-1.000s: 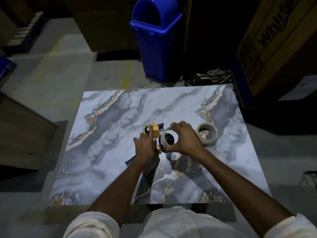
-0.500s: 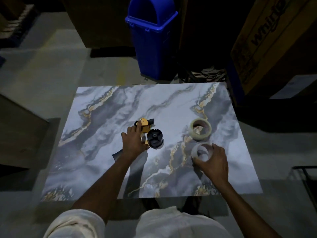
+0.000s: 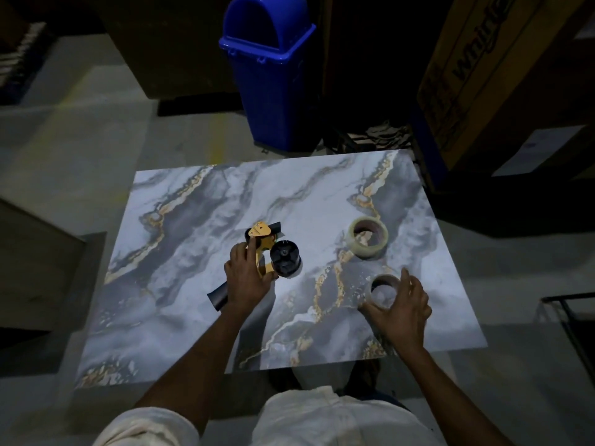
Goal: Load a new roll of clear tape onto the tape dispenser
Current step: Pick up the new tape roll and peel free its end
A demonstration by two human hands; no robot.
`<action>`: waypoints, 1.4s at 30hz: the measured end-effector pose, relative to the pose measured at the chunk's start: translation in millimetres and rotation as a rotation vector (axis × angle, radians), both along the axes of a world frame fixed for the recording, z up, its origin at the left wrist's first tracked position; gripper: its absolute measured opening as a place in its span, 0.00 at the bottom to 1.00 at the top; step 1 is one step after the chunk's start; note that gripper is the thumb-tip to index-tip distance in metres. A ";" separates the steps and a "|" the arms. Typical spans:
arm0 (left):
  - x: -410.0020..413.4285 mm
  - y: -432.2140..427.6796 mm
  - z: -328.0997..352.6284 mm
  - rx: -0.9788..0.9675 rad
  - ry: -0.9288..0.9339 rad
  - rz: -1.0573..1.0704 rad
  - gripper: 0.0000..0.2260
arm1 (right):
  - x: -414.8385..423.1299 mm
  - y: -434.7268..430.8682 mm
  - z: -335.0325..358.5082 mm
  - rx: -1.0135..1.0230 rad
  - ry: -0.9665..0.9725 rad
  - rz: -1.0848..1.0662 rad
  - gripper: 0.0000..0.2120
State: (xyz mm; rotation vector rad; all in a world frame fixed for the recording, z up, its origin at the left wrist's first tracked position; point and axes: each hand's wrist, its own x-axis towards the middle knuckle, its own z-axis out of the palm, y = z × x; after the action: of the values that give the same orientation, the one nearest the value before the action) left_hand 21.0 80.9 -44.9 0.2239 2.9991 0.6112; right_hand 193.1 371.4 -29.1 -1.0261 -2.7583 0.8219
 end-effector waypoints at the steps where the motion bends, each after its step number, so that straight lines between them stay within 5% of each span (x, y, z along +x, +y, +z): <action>1: 1.0 0.5 -1.0 0.006 0.024 0.003 0.45 | -1.4 -4.0 2.7 0.014 0.029 -0.002 0.55; 8: 9.0 32.6 16.8 0.108 0.256 -0.112 0.35 | -51.0 -3.8 15.4 0.081 0.206 0.131 0.39; 12: 6.9 67.4 28.3 0.264 0.272 -0.161 0.29 | -94.4 6.5 23.5 0.044 0.145 0.115 0.44; 19: 16.8 103.5 35.3 0.450 0.002 -0.222 0.20 | -145.4 20.7 14.8 -0.070 -0.108 -0.023 0.61; 27: 19.5 104.2 38.7 0.447 -0.195 -0.174 0.20 | -148.1 25.5 15.2 -0.157 -0.099 -0.008 0.54; 31: 18.5 105.9 51.2 0.616 -0.293 -0.066 0.12 | -138.2 8.6 42.1 -0.422 0.034 -0.047 0.49; 36: 17.1 101.9 90.2 0.976 -0.507 0.177 0.18 | -109.7 -21.3 97.3 -1.250 0.151 0.032 0.19; 38: 19.4 95.5 103.3 1.076 -0.507 0.175 0.20 | -100.2 -29.6 103.7 -1.364 0.163 0.095 0.13; 42: 24.8 91.1 124.7 1.119 -0.500 0.136 0.17 | -95.7 -40.8 104.1 -1.295 0.131 0.127 0.22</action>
State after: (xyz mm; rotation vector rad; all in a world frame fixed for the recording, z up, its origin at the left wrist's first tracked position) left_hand 45.8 172.0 79.9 -0.0849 1.9168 1.9331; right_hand 97.4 330.6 75.0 -0.7639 -1.9584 2.6726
